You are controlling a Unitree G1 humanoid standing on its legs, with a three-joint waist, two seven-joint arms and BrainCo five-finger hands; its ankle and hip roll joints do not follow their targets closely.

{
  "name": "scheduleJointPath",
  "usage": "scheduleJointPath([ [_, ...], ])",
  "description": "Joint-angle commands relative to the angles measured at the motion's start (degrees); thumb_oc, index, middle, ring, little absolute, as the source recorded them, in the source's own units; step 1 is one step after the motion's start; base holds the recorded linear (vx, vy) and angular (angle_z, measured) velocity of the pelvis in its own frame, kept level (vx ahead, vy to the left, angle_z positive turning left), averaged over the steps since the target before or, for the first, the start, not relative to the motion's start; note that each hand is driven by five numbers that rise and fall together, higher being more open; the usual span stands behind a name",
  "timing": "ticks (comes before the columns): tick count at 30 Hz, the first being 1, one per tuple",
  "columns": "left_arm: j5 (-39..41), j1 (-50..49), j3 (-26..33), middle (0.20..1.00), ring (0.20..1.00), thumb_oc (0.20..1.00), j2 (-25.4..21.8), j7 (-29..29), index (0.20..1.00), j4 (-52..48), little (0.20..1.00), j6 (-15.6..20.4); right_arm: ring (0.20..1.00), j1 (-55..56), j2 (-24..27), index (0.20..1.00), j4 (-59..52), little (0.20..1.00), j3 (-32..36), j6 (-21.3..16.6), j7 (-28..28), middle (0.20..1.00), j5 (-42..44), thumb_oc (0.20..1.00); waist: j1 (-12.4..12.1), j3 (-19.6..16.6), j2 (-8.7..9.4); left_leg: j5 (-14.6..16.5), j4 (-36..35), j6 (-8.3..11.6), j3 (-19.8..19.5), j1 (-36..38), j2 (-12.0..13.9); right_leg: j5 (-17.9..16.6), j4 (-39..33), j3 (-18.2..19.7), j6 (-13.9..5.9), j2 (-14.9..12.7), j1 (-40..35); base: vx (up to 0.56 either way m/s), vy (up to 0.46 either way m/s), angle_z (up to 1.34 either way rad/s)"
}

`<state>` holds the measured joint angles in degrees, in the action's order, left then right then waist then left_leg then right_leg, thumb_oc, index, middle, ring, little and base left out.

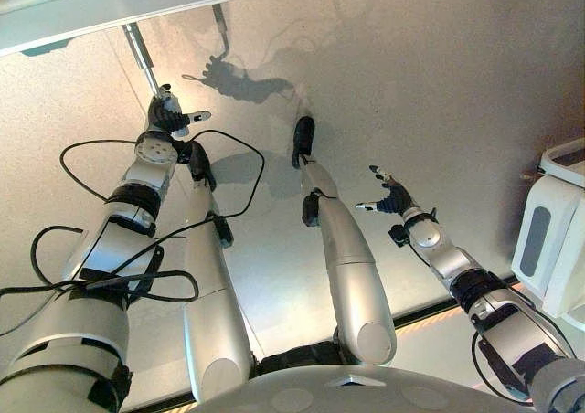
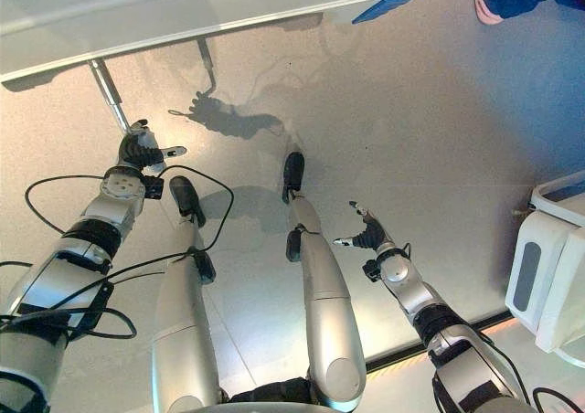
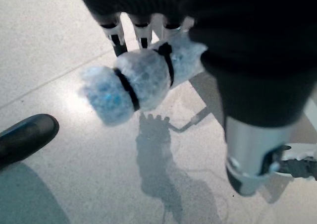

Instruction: Raise the hospital bed

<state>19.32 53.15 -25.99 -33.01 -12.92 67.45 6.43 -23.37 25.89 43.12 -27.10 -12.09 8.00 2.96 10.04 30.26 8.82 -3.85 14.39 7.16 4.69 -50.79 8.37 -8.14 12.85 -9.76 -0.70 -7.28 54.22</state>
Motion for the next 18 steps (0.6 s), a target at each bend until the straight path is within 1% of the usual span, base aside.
scheduleJointPath([
  [1,-0.36,-1.81,0.64,0.200,0.200,0.200,0.52,1.11,0.200,-0.99,0.200,0.49,1.000,2.87,3.90,1.000,-0.53,1.000,-1.44,0.52,-0.17,1.000,1.11,1.000,-0.66,-0.46,0.81,-3.31,-0.16,-0.22,-0.14,-2.74,-0.69,0.70,3.93,2.39,-8.93,-1.73,1.43,0.00,0.000,0.00],
  [18,0.15,-1.93,0.89,0.200,0.200,0.200,0.49,1.00,0.200,-1.40,0.200,0.51,1.000,2.83,4.31,1.000,-1.06,1.000,-1.37,0.53,-0.24,1.000,0.91,1.000,-0.76,-0.46,0.73,-3.63,-0.88,-0.14,0.16,-2.28,-0.78,0.49,3.46,2.35,-9.05,-1.66,1.18,0.00,0.000,0.00],
])
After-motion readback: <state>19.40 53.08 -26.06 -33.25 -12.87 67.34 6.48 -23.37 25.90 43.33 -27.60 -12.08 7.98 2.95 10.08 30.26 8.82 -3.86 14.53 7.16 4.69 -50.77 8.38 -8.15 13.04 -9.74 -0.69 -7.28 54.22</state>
